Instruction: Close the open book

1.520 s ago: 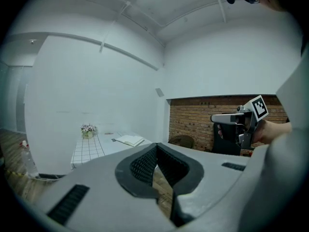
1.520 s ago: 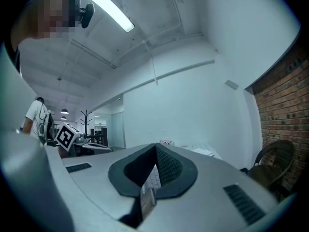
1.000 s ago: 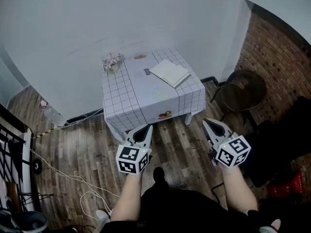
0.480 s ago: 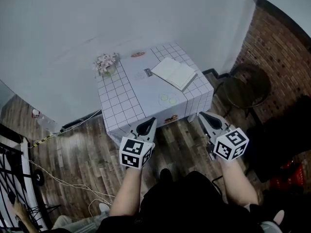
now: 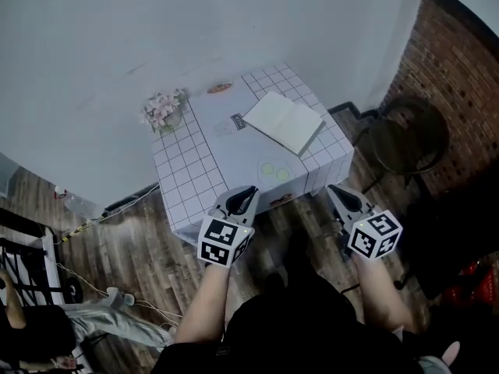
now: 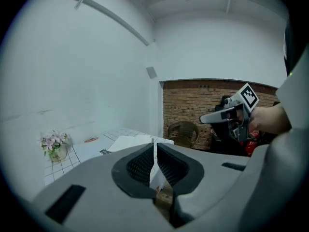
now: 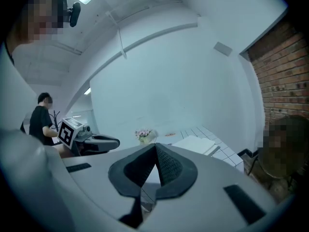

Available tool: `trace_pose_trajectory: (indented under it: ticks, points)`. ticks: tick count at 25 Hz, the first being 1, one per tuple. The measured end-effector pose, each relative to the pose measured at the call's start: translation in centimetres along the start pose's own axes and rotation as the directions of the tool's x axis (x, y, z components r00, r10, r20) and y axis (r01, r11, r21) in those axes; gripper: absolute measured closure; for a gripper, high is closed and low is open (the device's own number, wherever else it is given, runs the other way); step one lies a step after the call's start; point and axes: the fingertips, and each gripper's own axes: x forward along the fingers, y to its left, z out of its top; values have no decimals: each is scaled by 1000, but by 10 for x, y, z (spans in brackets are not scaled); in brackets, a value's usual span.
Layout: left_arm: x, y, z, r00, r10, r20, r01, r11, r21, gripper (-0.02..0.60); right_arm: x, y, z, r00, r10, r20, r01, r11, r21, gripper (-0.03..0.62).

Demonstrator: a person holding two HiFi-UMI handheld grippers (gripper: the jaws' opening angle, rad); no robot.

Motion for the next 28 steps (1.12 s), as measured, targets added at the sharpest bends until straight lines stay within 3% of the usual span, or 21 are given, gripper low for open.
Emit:
trace_pose_trajectory:
  ticks: [8,16,23,28]
  points:
    - [106,52,12,997,4,-74,-9,998,-66,572,93,-77,20,997,71,-25,-70,996,50,595]
    - [178,79,28,988,9,-156,-14,999,-32,572,150,-141,32,994,107,-36,-102,989,111,595]
    - [218,94,16,979,-48,-197,45,999,-21,571,177,-167,26,995,69,-71,-59,988,139,595]
    - [242,120,-4,964,-129,-233,128,992,-18,571,197,-163,21,995,8,-101,5,992,125,595]
